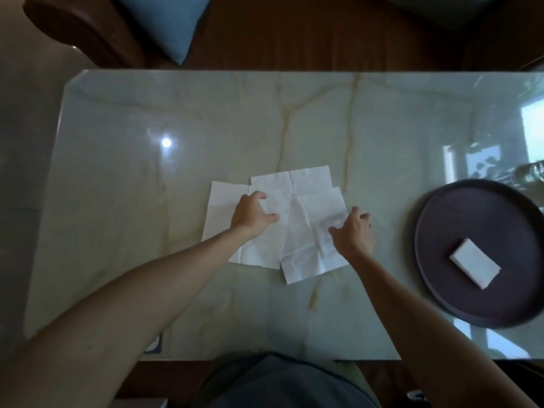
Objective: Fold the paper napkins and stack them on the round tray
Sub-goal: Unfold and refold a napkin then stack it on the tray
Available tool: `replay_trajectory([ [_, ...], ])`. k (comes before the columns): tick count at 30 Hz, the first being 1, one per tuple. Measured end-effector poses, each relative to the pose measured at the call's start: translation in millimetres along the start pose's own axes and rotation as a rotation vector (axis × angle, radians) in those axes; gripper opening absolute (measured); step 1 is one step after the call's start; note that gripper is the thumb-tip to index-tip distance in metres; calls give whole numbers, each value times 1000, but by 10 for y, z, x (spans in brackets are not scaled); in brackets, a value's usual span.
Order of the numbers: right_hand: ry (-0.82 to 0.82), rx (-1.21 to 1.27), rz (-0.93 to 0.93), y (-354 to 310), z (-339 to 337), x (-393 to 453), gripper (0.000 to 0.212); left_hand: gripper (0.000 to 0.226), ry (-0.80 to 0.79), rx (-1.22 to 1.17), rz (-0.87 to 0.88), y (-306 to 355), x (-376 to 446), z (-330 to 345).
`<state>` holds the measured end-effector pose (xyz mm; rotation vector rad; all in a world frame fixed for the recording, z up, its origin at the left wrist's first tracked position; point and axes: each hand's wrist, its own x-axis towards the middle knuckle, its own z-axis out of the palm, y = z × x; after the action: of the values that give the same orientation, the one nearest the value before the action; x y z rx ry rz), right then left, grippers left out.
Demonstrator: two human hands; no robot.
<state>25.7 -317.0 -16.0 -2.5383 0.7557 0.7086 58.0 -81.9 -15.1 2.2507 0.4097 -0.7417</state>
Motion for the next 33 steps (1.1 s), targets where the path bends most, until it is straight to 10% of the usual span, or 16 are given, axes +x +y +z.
replay_trajectory([
  [19,-188,430,-55,-14,-679,6,4,49,-40,-94,-8,53,-35,2],
  [28,-373,844,-219,-446,-1253,-588,22,100,-562,-779,-228,308,-481,-25],
  [33,-430,1006,-243,-449,-1390,-866,20,55,-685,-938,-200,319,-756,-72],
])
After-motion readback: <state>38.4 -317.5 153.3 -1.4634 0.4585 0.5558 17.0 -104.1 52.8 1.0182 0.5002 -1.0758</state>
